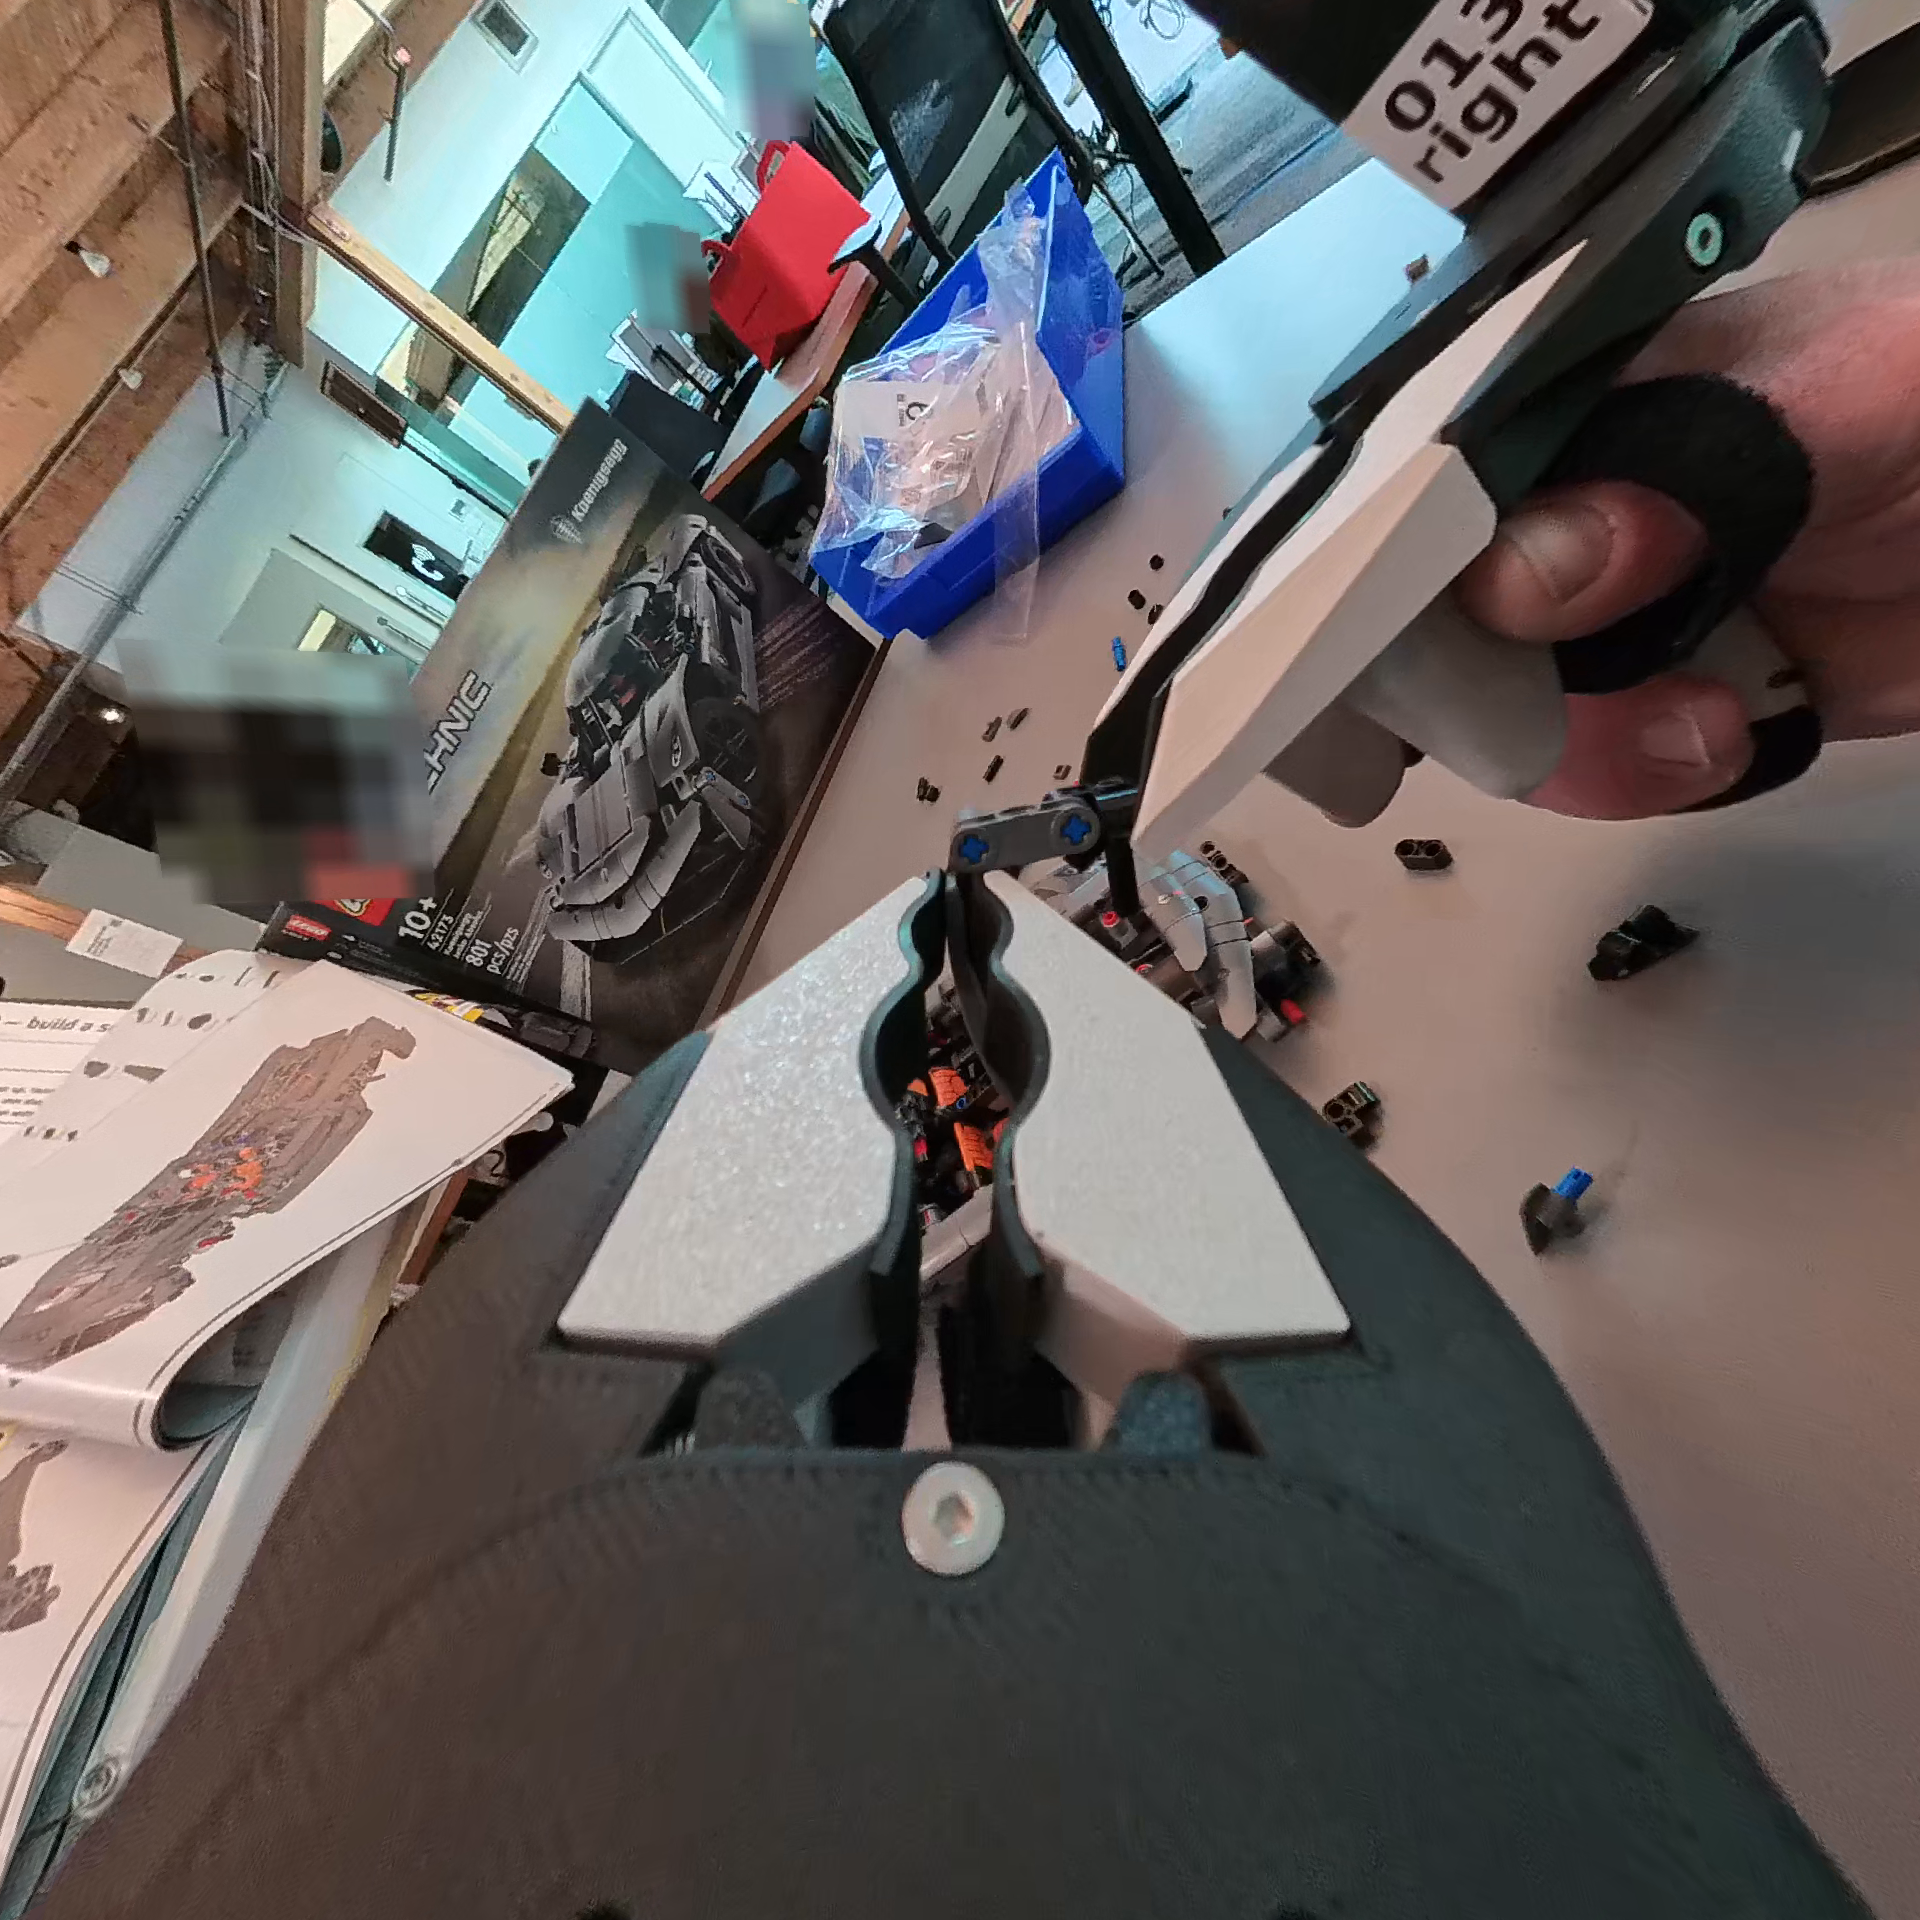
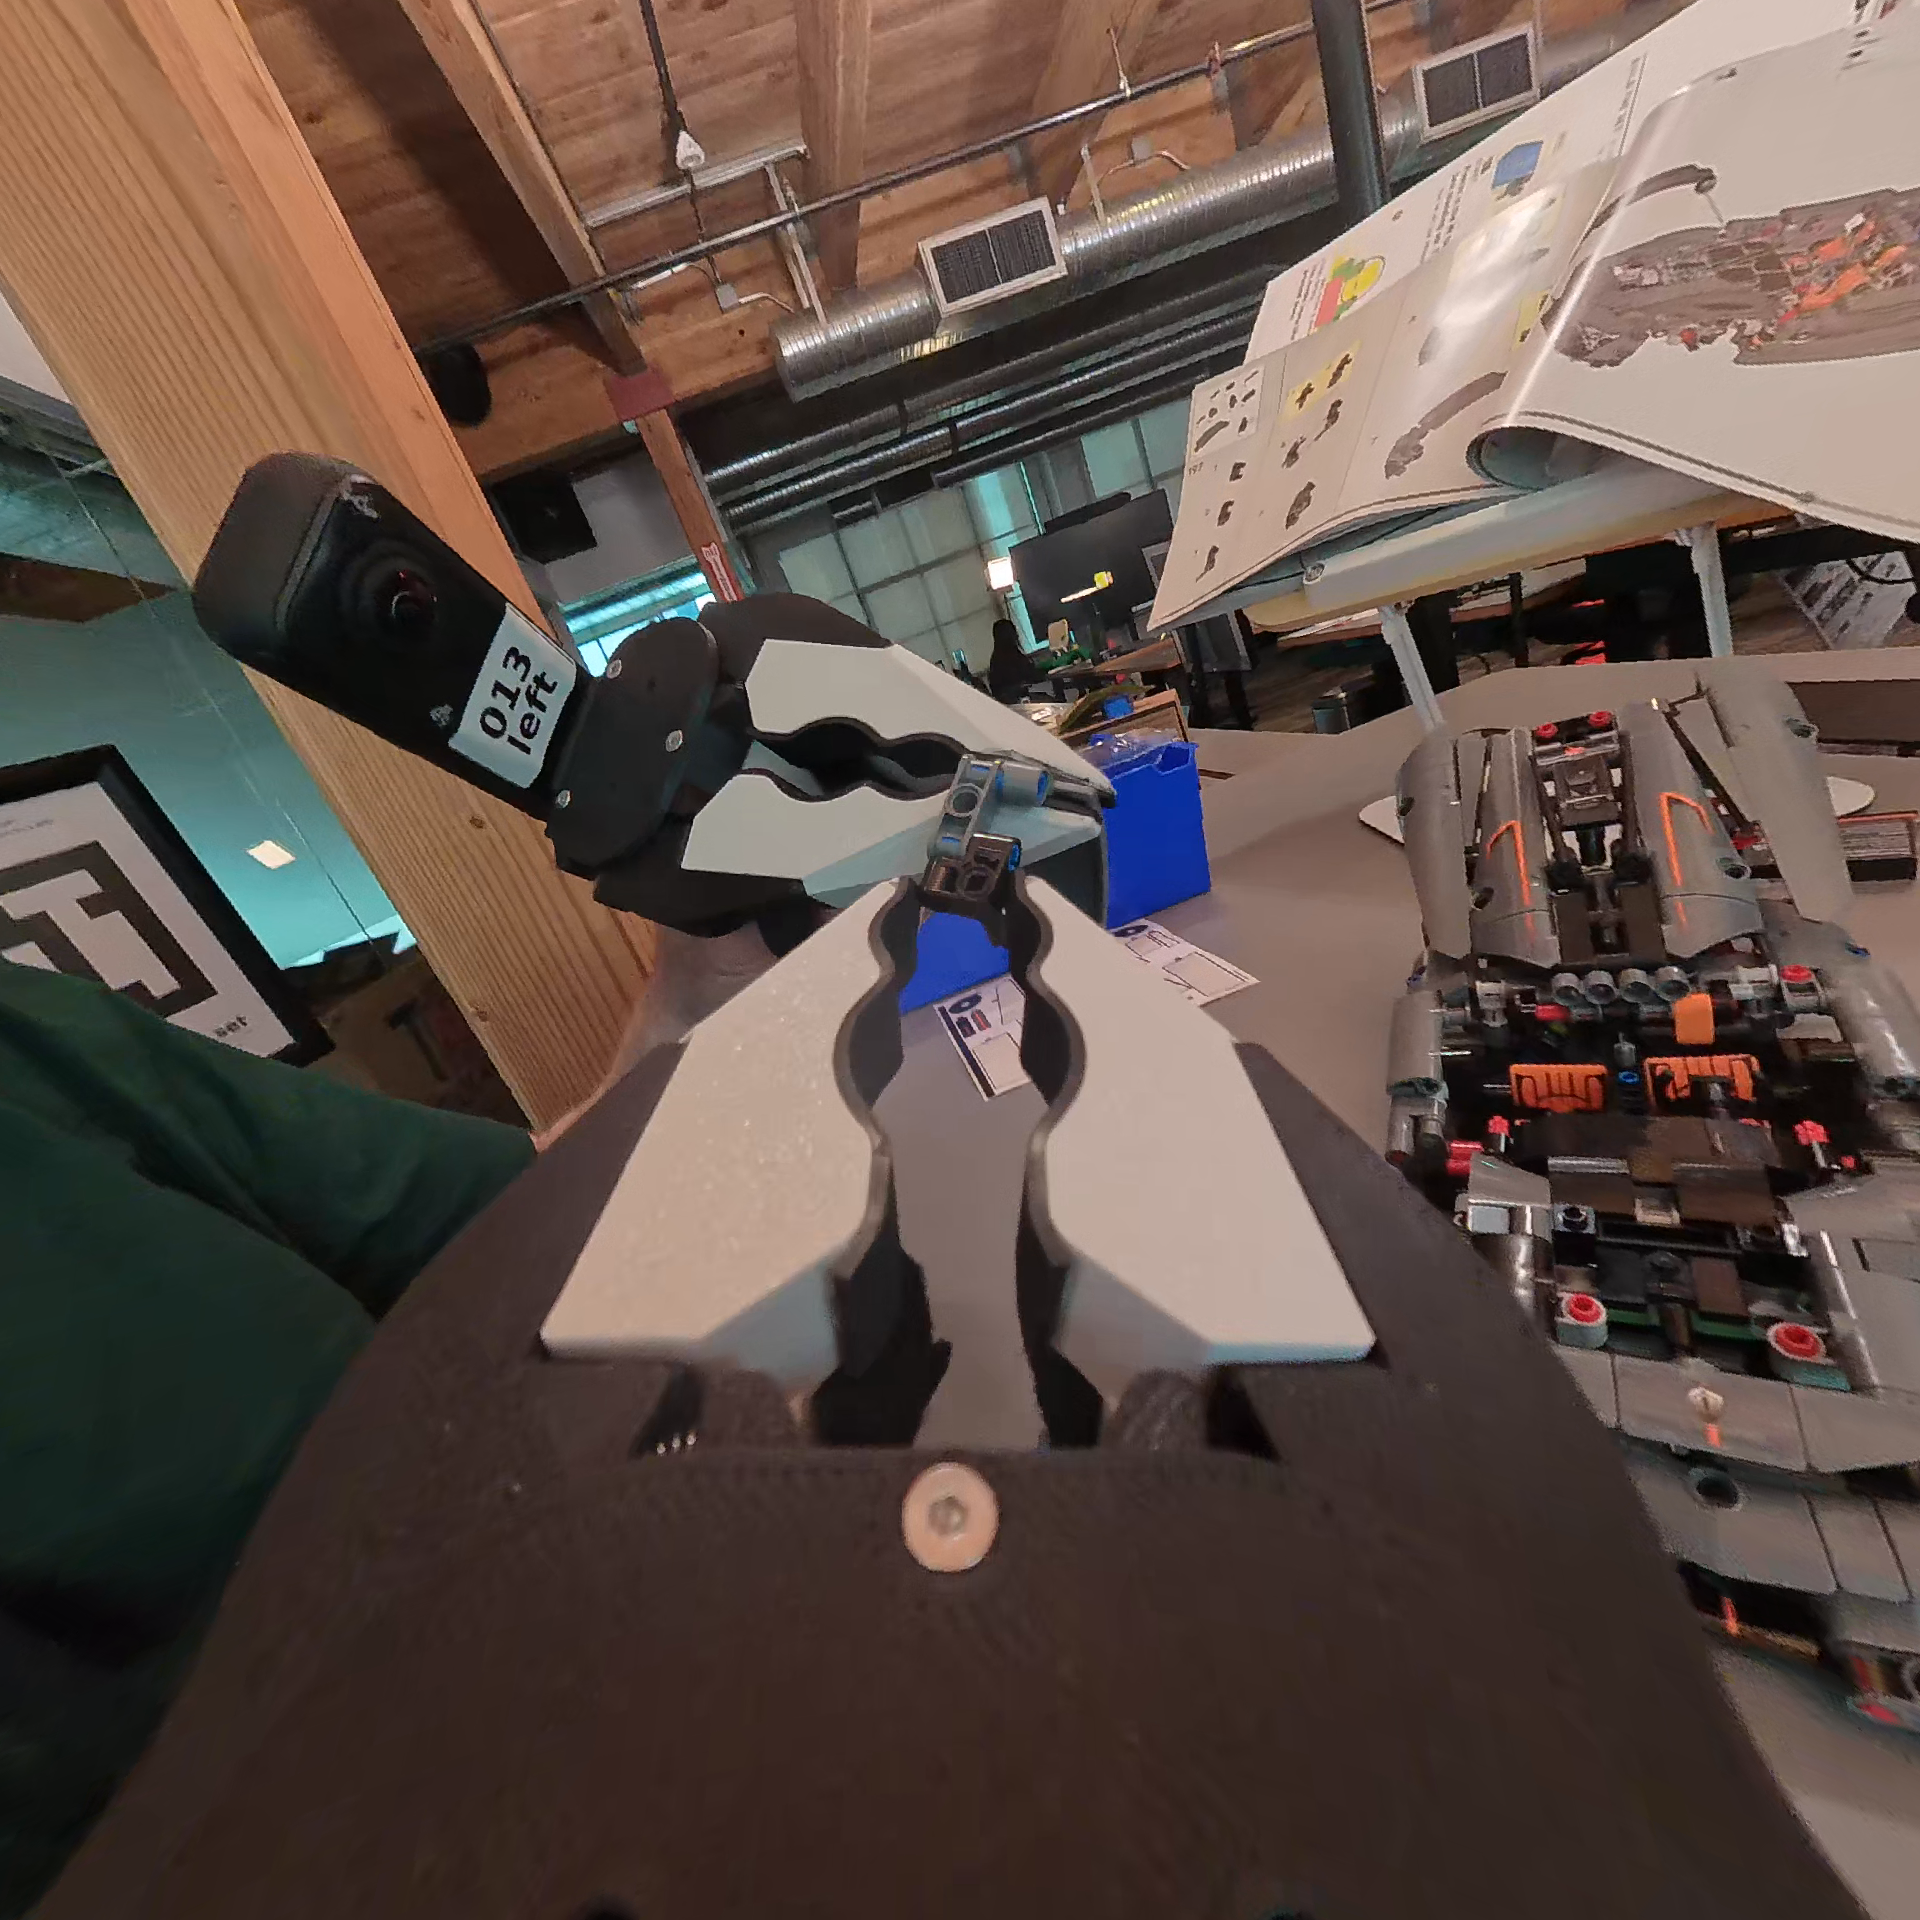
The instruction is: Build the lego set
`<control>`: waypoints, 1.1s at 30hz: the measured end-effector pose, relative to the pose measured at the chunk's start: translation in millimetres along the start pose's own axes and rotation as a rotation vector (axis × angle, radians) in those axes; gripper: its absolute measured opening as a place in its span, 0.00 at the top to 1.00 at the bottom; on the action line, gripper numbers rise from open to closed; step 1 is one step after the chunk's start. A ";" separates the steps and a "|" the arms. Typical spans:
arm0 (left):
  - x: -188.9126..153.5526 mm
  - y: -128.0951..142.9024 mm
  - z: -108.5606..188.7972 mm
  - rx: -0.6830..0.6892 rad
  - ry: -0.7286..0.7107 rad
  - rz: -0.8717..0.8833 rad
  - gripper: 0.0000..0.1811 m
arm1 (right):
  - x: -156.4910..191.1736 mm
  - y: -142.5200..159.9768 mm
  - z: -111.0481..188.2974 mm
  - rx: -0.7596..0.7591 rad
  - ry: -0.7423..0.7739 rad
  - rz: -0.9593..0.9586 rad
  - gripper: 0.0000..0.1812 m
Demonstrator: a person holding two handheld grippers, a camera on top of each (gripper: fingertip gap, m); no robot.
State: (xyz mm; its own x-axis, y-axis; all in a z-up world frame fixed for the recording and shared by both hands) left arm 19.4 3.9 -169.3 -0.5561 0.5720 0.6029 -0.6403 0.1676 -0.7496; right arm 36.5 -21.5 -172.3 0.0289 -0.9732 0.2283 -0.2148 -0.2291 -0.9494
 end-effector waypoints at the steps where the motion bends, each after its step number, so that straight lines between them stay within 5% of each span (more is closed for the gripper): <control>1: 1.0 -0.5 1.0 -0.002 -0.001 0.001 1.00 | 0.6 -1.6 -0.8 -0.012 -0.012 -0.021 0.91; 15: 18.0 8.1 12.8 -0.014 0.044 0.226 1.00 | -1.5 -14.2 -2.4 0.000 0.019 0.056 0.88; 23: 25.6 17.5 25.1 0.046 -0.101 0.118 1.00 | -0.2 -6.2 -34.5 0.145 0.148 0.269 0.83; 33: 36.6 28.0 53.3 0.103 -0.233 0.057 1.00 | 12.4 -4.6 -67.1 0.128 0.049 0.279 0.91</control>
Point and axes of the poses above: each gripper's, where its closed fingertips meet, z back along the fingers, y out of its underside, x = y × z across the jaws, the point moved 1 cm from there along z, back along the fingers, and after that the axes turned 7 degrees about z, right-handed, at the moved point
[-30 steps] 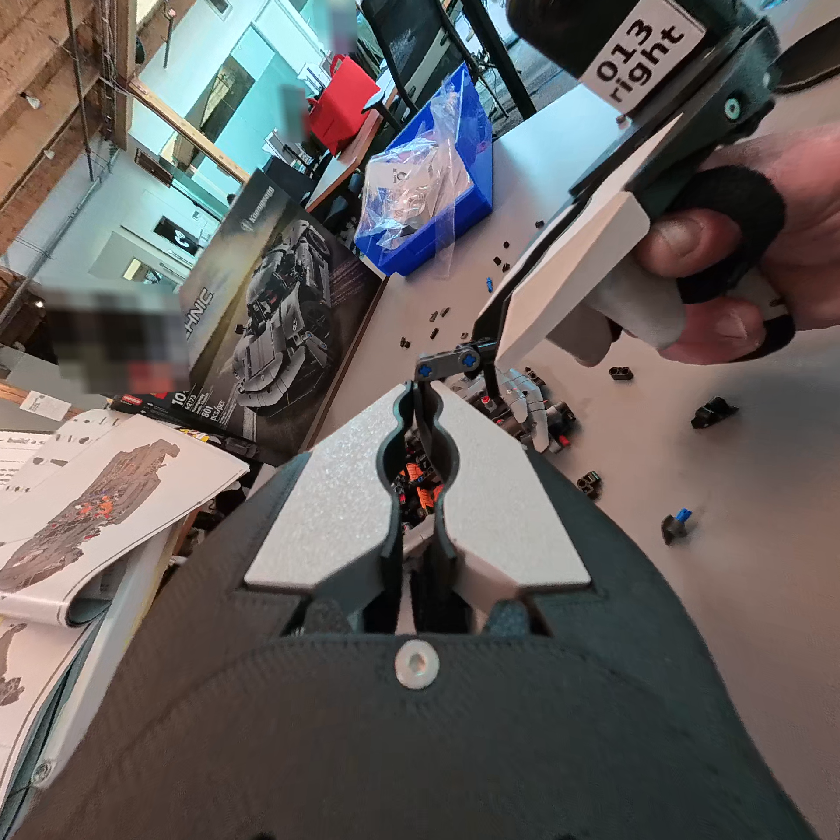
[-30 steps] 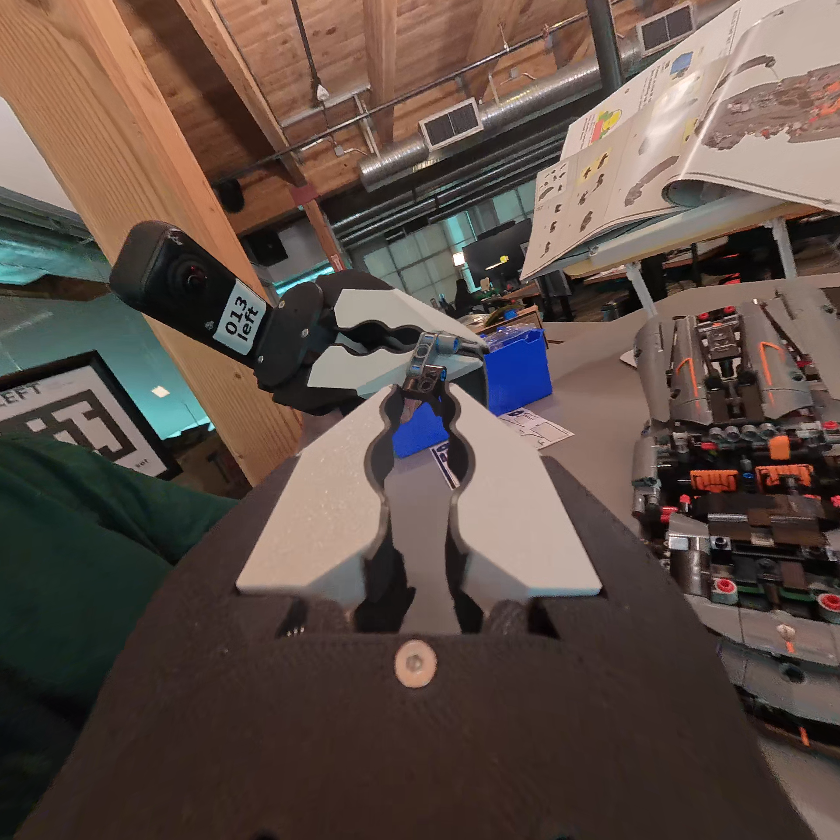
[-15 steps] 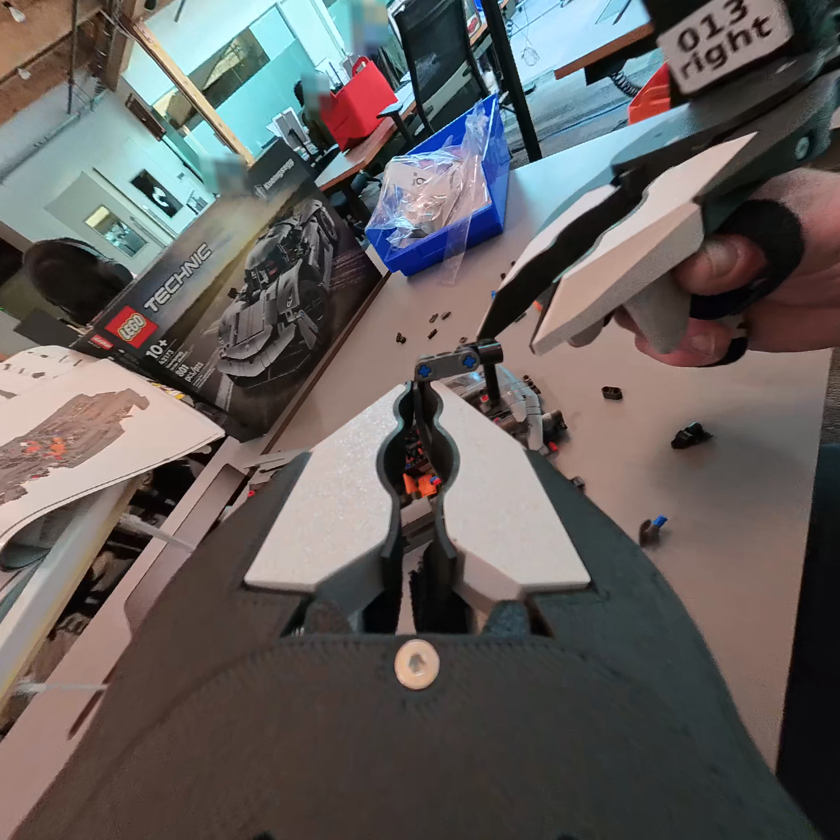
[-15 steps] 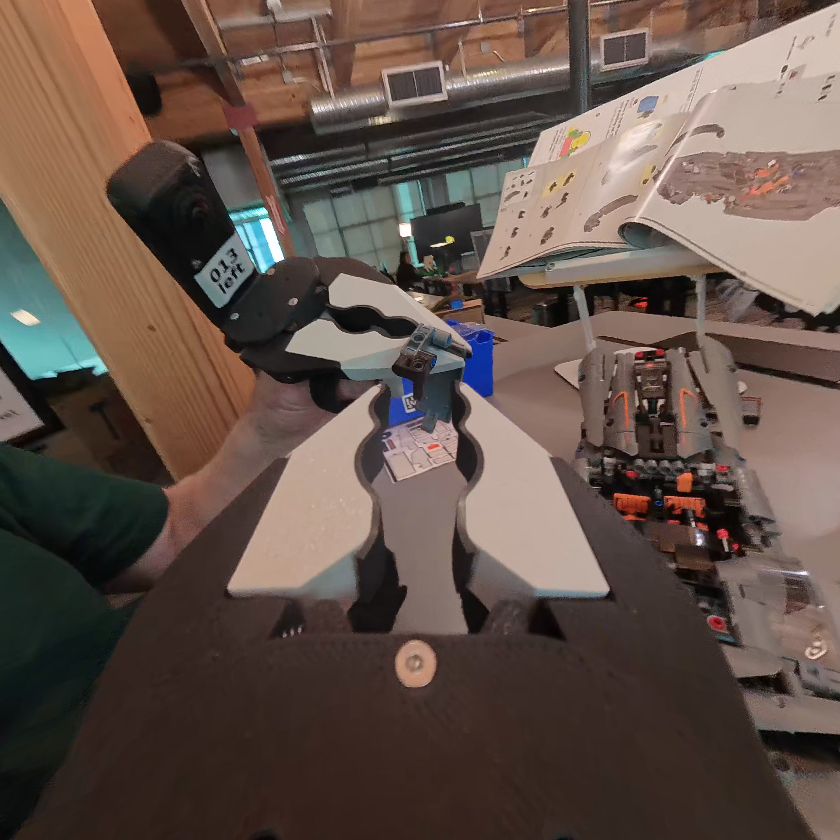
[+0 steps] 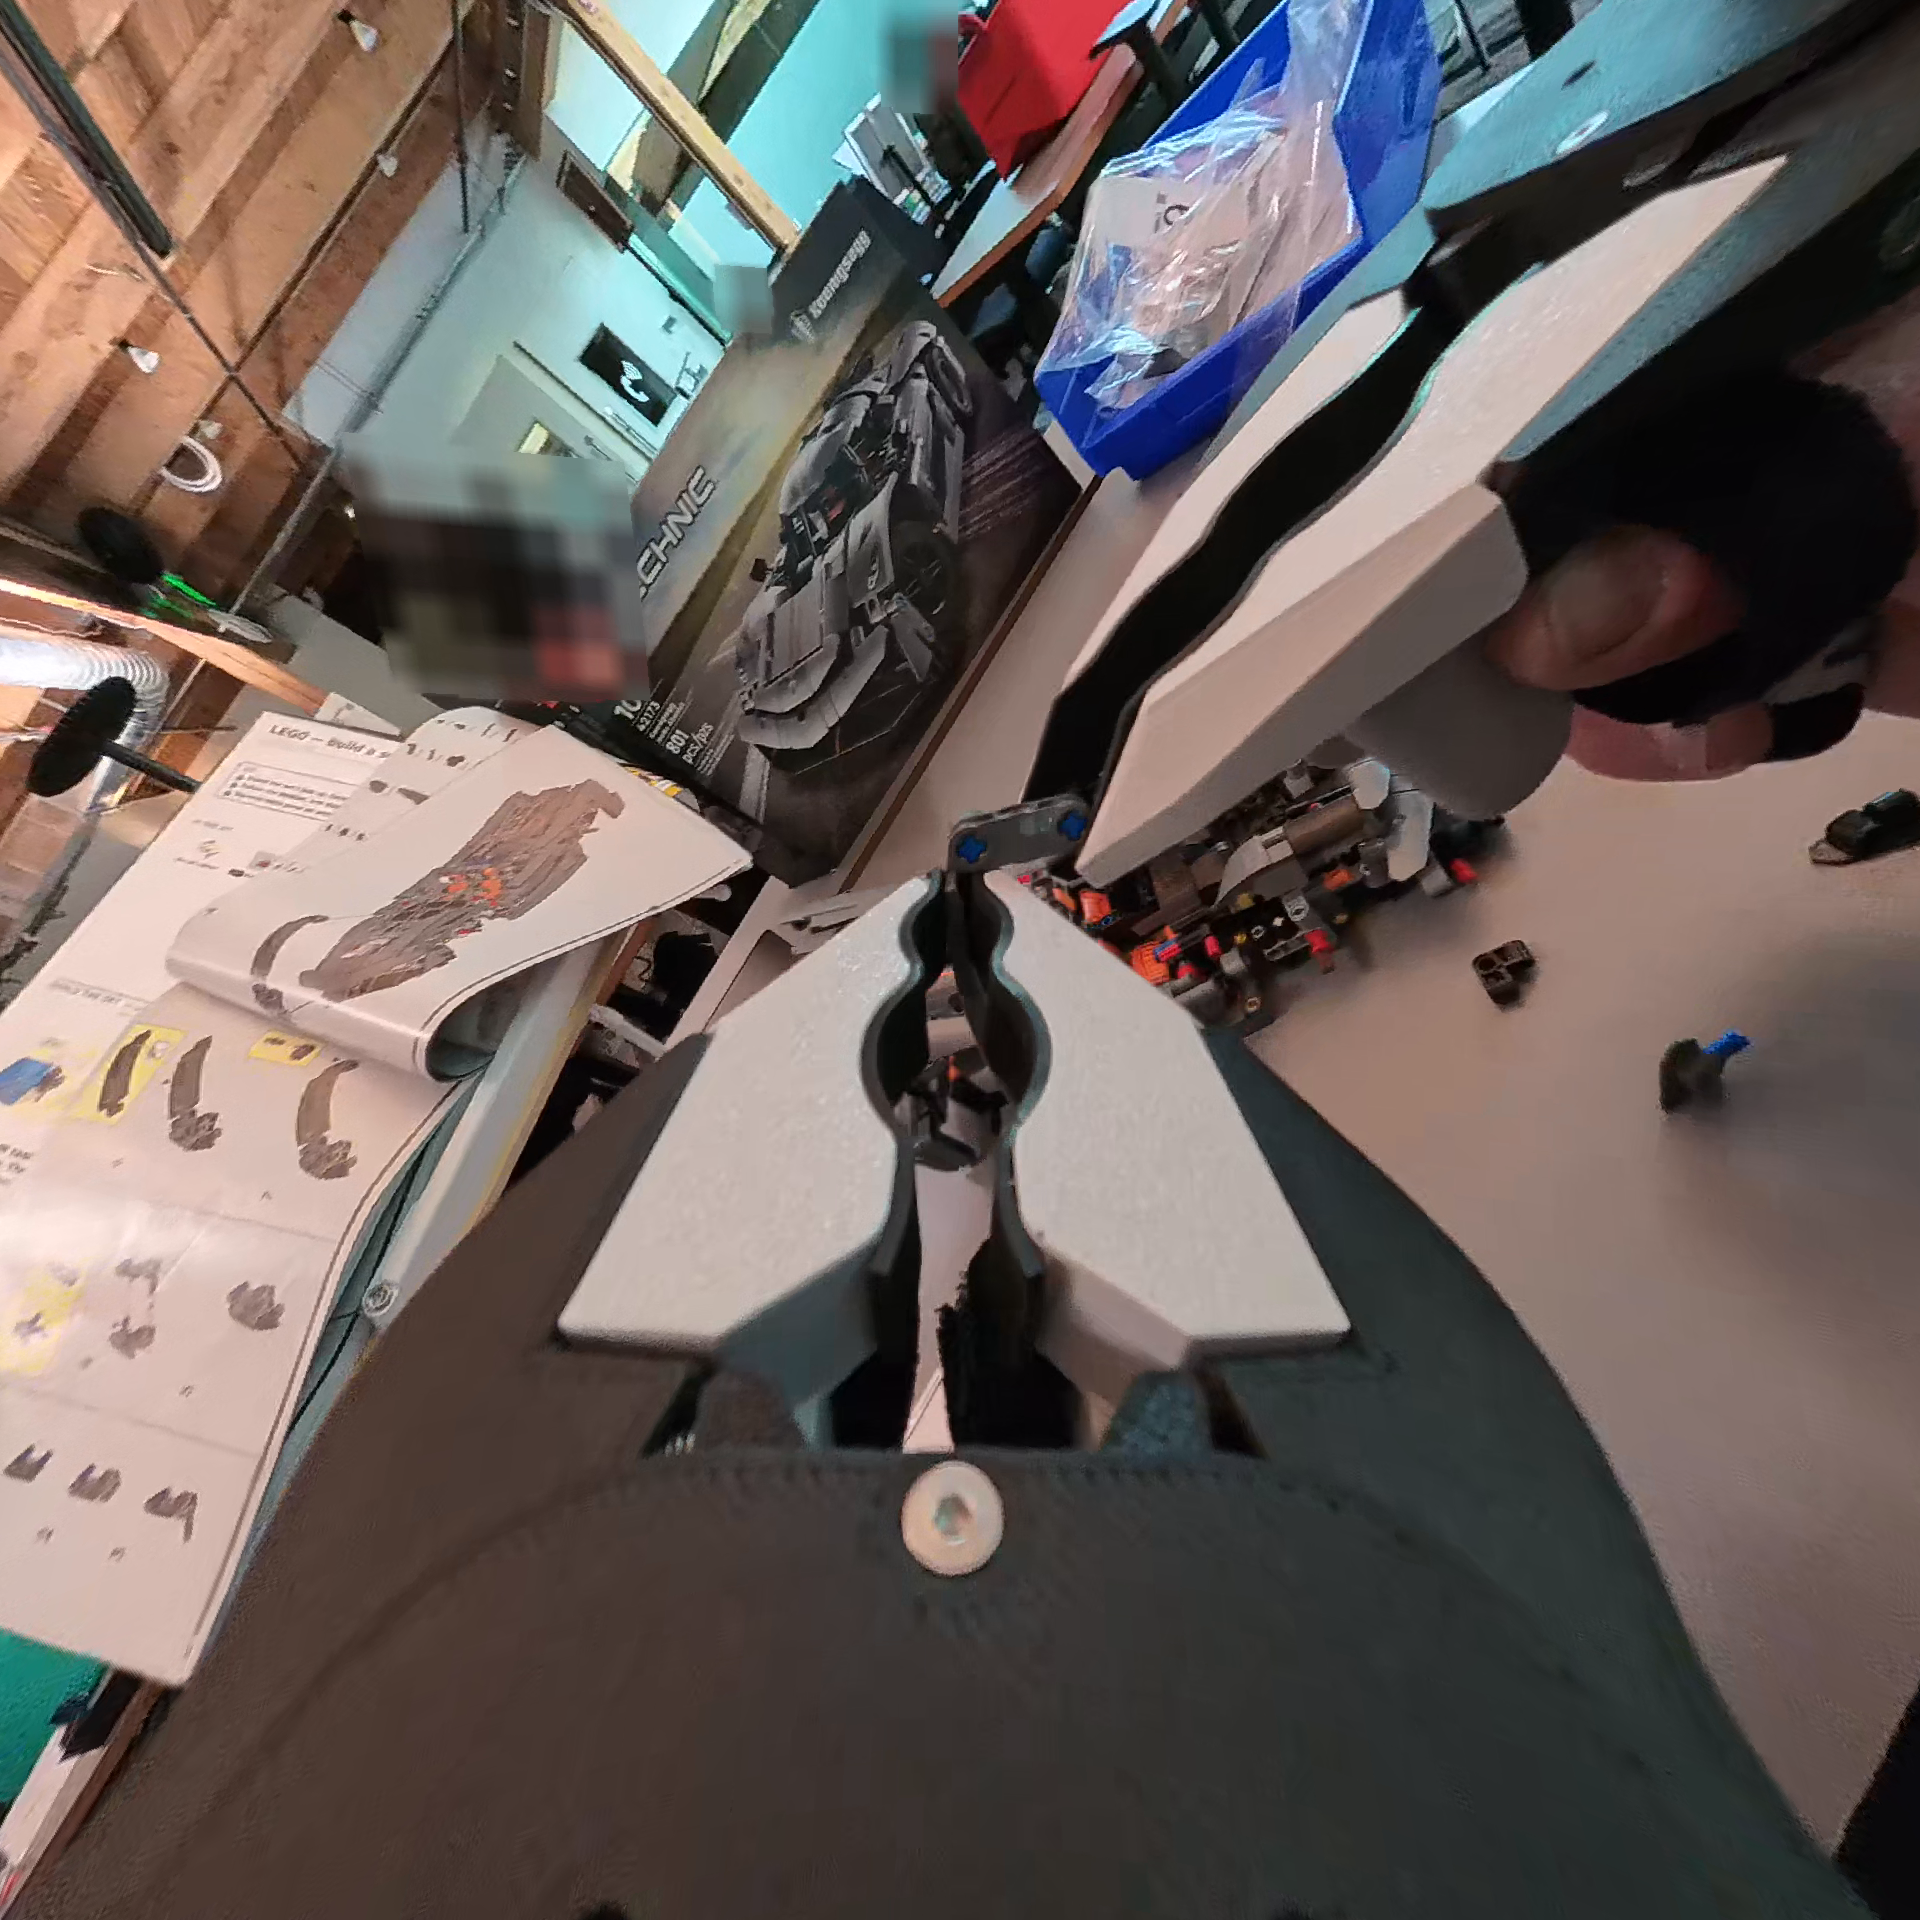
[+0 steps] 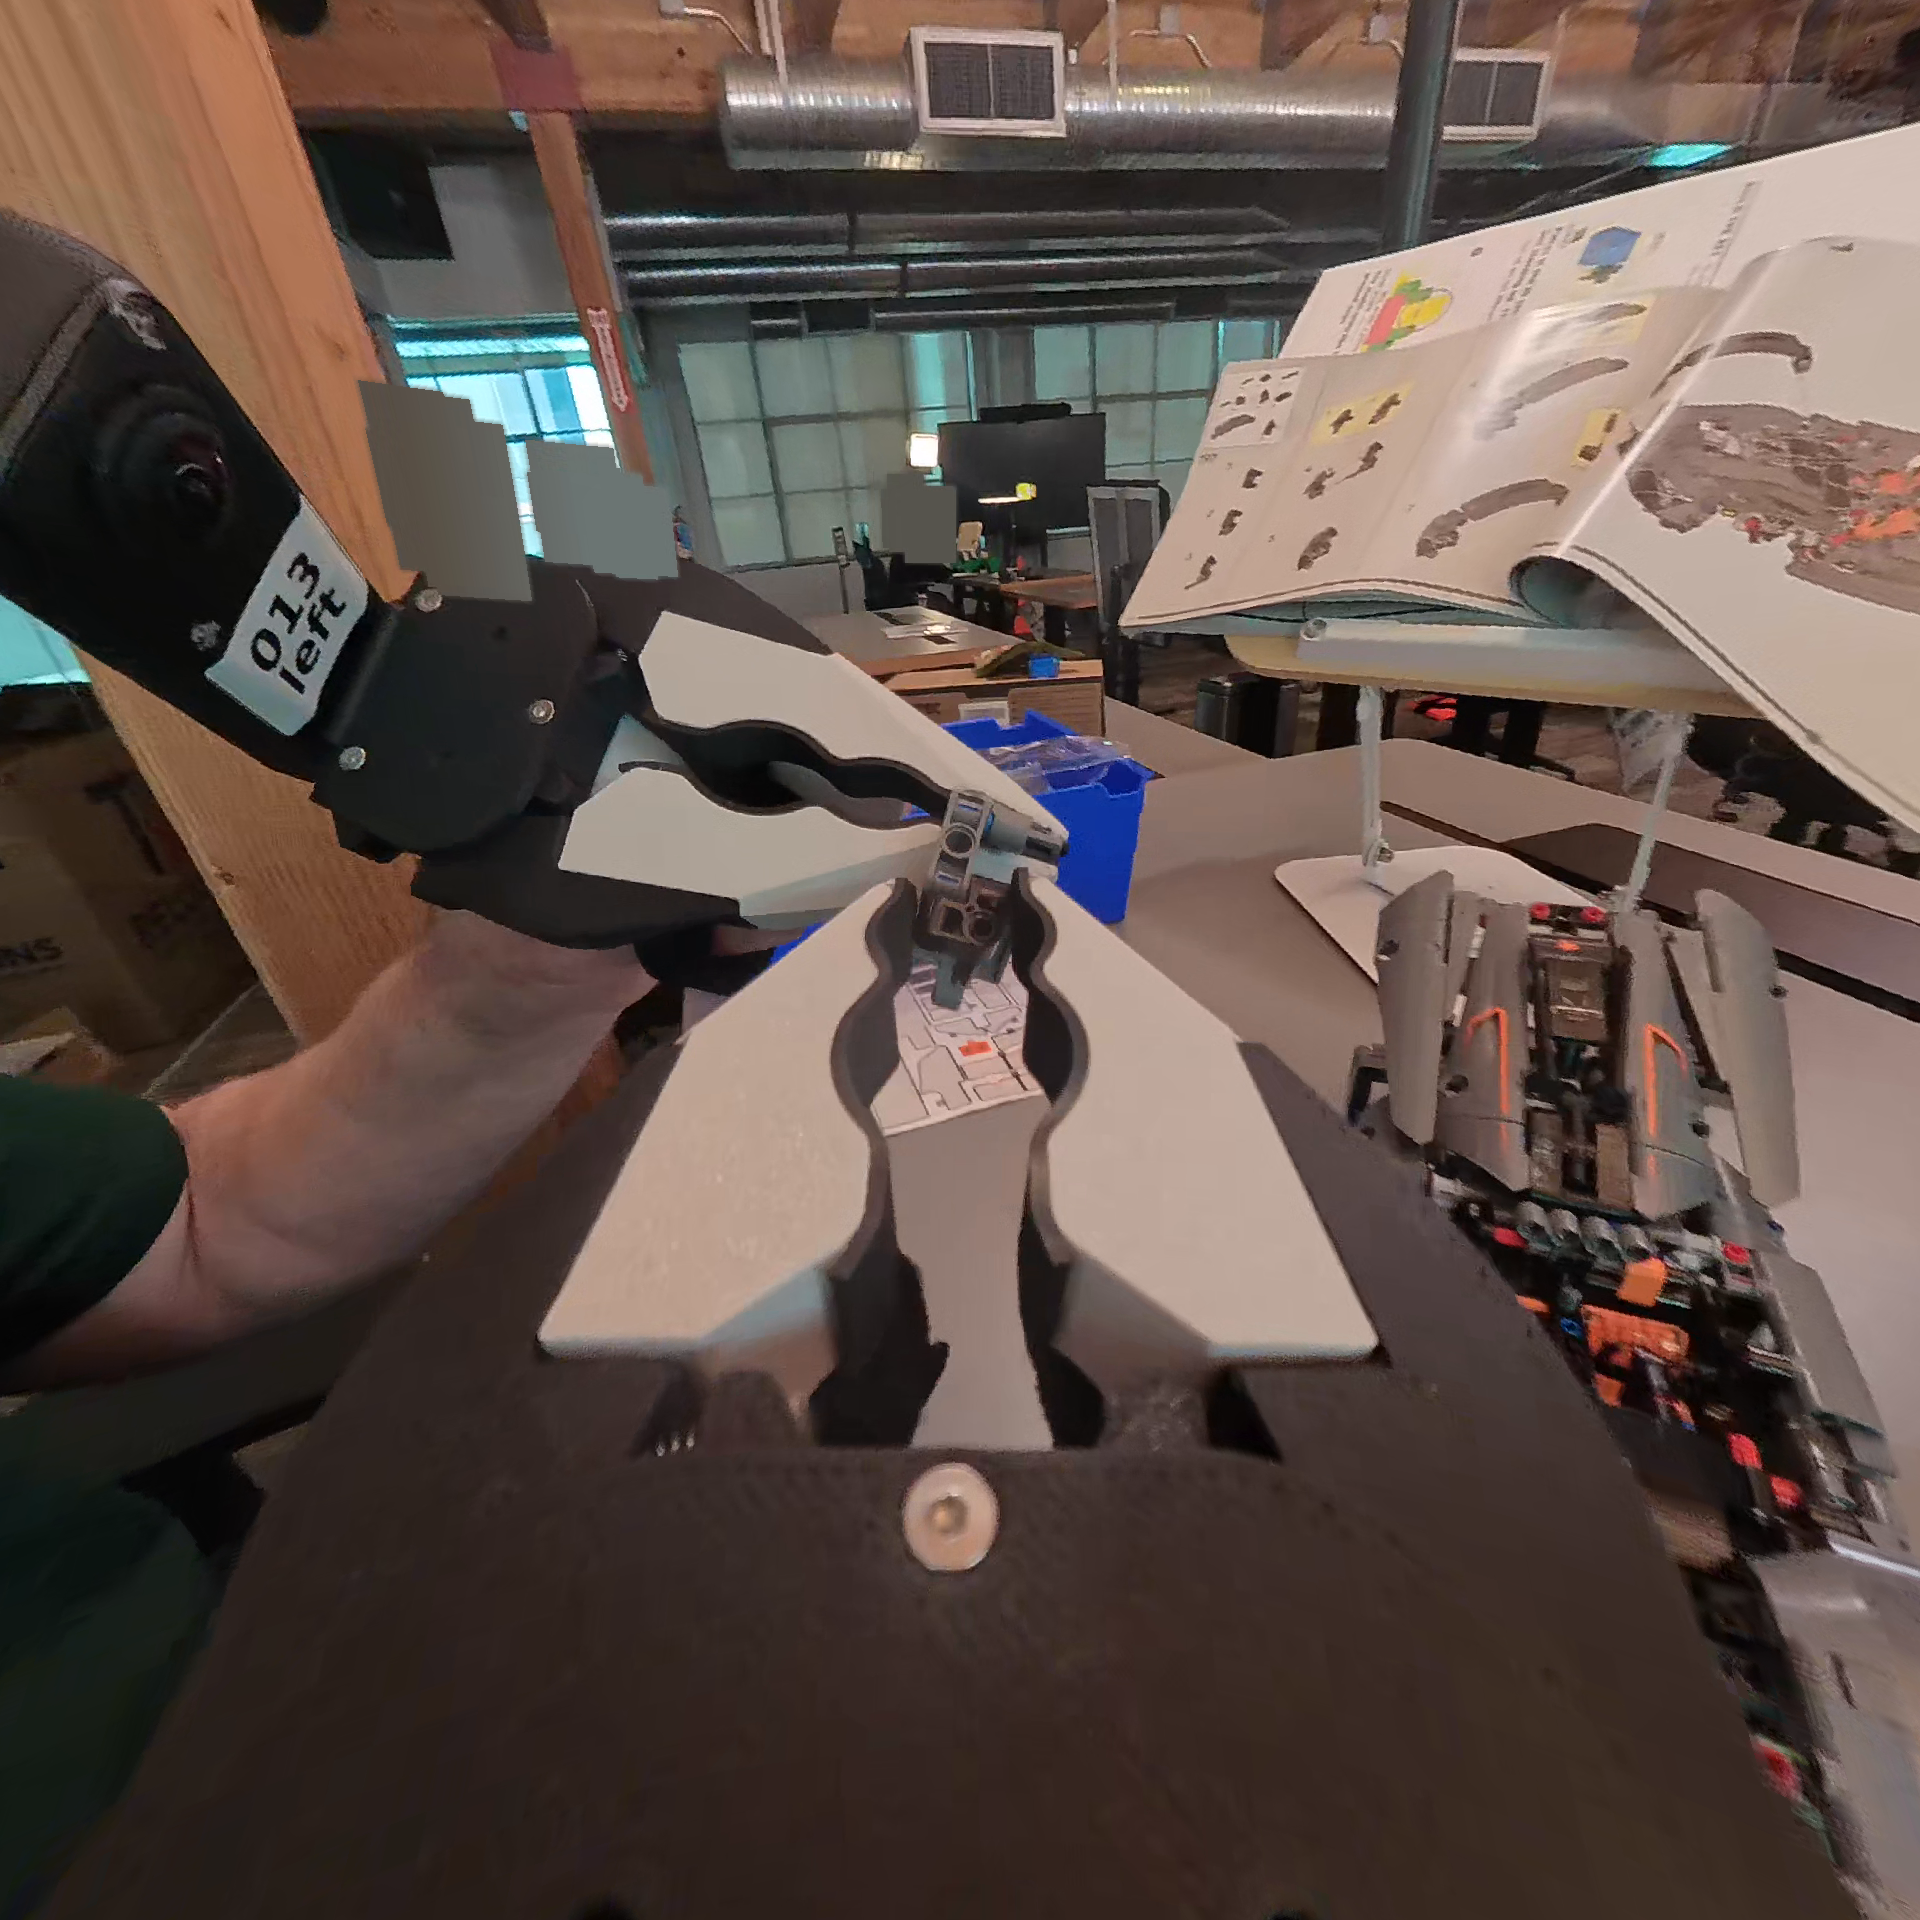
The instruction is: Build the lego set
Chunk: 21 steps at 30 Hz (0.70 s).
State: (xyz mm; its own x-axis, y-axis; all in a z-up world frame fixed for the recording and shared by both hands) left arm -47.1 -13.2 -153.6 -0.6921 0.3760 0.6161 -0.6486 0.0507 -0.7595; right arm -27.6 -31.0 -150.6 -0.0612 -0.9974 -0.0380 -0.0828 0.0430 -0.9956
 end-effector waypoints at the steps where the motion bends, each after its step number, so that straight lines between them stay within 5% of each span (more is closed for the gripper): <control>1: 2.6 0.6 2.6 -0.004 -0.006 0.001 1.00 | 1.2 -1.1 -2.8 -0.009 -0.019 -0.011 0.91; 21: 26.8 26.0 19.7 -0.038 -0.069 0.097 0.88 | -9.4 -9.4 -23.6 -0.097 -0.108 -0.093 0.91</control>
State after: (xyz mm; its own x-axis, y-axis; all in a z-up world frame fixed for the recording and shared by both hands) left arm -88.7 -20.0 -152.7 -0.7719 0.3160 0.5516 -0.5662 0.0527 -0.8226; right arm -49.7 -20.7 -138.9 0.0575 -0.9976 0.0395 -0.1795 -0.0492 -0.9825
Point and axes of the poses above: each gripper's, where its closed fingertips meet, z back along the fingers, y out of its underside, x = y × z across the jaws, the point moved 1 cm from there along z, back along the fingers, and after that the axes turned 7 degrees about z, right-handed, at the moved point
